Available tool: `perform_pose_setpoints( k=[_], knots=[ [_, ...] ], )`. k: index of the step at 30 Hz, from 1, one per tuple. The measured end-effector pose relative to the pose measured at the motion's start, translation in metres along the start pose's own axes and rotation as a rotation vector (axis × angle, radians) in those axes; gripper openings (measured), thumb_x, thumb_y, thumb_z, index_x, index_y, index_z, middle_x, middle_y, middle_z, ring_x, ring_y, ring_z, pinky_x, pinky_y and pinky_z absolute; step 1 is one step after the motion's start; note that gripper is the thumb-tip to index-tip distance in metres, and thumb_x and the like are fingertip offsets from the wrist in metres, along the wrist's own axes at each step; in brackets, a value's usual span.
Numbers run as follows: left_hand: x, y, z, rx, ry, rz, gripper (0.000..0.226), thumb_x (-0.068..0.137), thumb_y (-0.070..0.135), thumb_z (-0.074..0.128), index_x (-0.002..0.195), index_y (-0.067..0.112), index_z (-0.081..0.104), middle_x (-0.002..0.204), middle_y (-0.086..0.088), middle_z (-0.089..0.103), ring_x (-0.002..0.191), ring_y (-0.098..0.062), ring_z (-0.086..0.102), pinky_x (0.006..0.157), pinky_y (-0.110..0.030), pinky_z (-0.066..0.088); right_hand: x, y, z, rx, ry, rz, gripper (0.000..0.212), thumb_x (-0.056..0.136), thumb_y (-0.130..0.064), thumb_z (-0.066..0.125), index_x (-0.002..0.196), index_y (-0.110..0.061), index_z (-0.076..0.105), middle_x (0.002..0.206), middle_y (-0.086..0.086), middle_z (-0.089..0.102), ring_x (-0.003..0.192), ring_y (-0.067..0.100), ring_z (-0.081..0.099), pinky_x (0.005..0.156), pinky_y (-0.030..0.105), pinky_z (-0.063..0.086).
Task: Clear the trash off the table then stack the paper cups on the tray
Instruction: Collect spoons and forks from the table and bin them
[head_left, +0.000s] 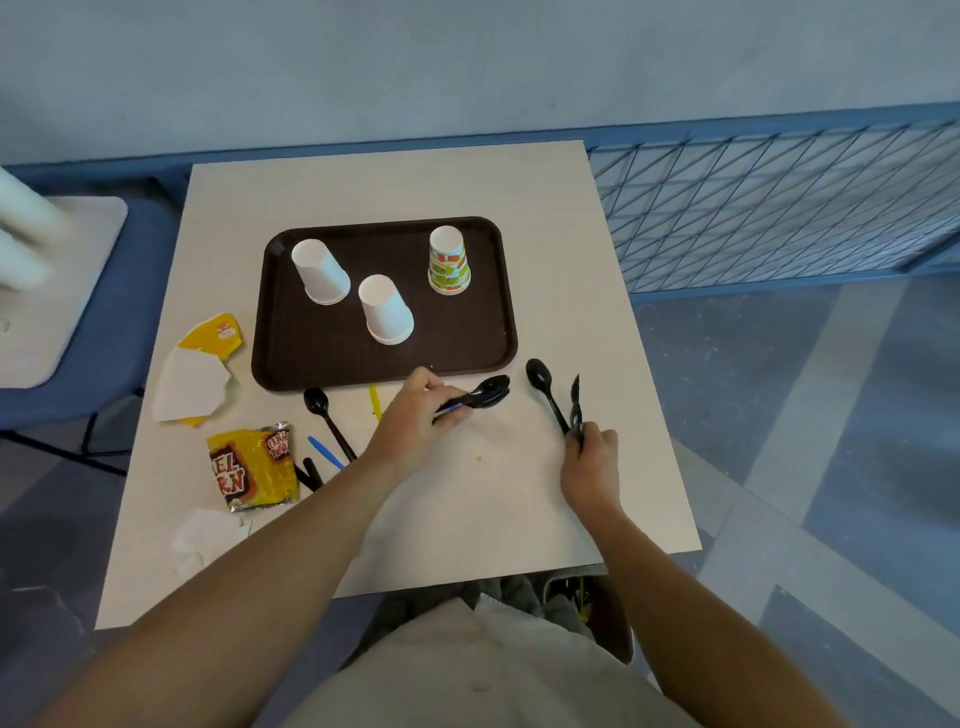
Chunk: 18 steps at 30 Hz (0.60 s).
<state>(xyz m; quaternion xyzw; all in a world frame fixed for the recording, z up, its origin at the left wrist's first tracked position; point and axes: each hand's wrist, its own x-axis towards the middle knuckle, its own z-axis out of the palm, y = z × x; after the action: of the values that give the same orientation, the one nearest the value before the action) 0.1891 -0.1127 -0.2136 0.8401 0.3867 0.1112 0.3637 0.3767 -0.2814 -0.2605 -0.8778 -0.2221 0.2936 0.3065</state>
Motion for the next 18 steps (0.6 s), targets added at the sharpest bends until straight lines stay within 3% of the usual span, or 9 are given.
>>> perform_pose_setpoints(
  k=[1,3,6,9,12,15,18],
  knots=[
    [0.001,0.009,-0.002,-0.049,0.007,0.01,0.024,0.099,0.026,0.069,0.12,0.017,0.075,0.102,0.003,0.048,0.091,-0.009,0.054,0.08,-0.01,0.038,-0.001,-0.003,-0.001,0.04,-0.011,0.032,0.021,0.108,-0.02,0.041,0.111,-0.005,0.054,0.111,0.008,0.043,0.085,0.023,0.05,0.083,0.033,0.04],
    [0.002,0.024,-0.007,-0.111,0.007,0.036,0.022,0.102,0.028,0.062,0.119,0.02,0.072,0.101,0.003,0.053,0.095,-0.012,0.056,0.085,-0.018,0.043,-0.004,-0.011,-0.003,0.156,-0.04,0.101,0.021,0.109,-0.022,0.038,0.109,-0.008,0.053,0.111,0.009,0.051,0.088,0.023,0.053,0.081,0.035,0.042],
    [-0.003,0.041,-0.015,-0.167,0.01,0.002,0.016,0.106,0.031,0.054,0.108,0.021,0.067,0.081,0.011,0.056,0.079,-0.011,0.053,0.07,-0.031,0.039,-0.011,-0.022,-0.003,0.363,-0.119,0.17,0.023,0.108,-0.026,0.037,0.105,-0.013,0.056,0.09,0.008,0.067,0.07,0.018,0.057,0.063,0.033,0.047],
    [-0.02,0.053,-0.025,-0.256,-0.036,-0.079,0.021,0.109,0.035,0.046,0.105,0.021,0.061,0.07,0.013,0.055,0.065,-0.002,0.05,0.062,-0.029,0.036,-0.027,-0.031,0.001,0.501,-0.184,0.174,0.024,0.108,-0.022,0.039,0.11,-0.011,0.06,0.072,0.001,0.063,0.055,0.016,0.049,0.055,0.032,0.04],
    [-0.038,0.052,-0.026,-0.392,-0.063,-0.187,0.02,0.11,0.039,0.04,0.102,0.029,0.055,0.064,0.023,0.057,0.057,-0.001,0.047,0.06,-0.029,0.036,-0.042,-0.037,0.01,0.6,-0.198,0.156,0.023,0.107,-0.011,0.04,0.111,-0.012,0.063,0.079,0.002,0.068,0.053,0.017,0.048,0.059,0.039,0.041],
    [-0.057,0.049,-0.025,-0.459,-0.048,-0.292,0.023,0.11,0.044,0.037,0.106,0.033,0.057,0.057,0.016,0.046,0.048,-0.003,0.037,0.051,-0.028,0.031,-0.062,-0.045,0.015,0.682,-0.223,0.168,0.026,0.104,-0.003,0.038,0.113,-0.008,0.062,0.087,0.007,0.068,0.052,0.017,0.046,0.055,0.034,0.042],
    [-0.077,0.042,-0.023,-0.512,-0.047,-0.384,0.031,0.107,0.05,0.037,0.107,0.029,0.06,0.066,0.008,0.043,0.048,-0.008,0.035,0.049,-0.028,0.029,-0.083,-0.051,0.016,0.848,-0.298,0.249,0.027,0.101,-0.001,0.034,0.112,-0.004,0.058,0.071,0.005,0.053,0.05,0.016,0.036,0.048,0.029,0.031]
  ],
)
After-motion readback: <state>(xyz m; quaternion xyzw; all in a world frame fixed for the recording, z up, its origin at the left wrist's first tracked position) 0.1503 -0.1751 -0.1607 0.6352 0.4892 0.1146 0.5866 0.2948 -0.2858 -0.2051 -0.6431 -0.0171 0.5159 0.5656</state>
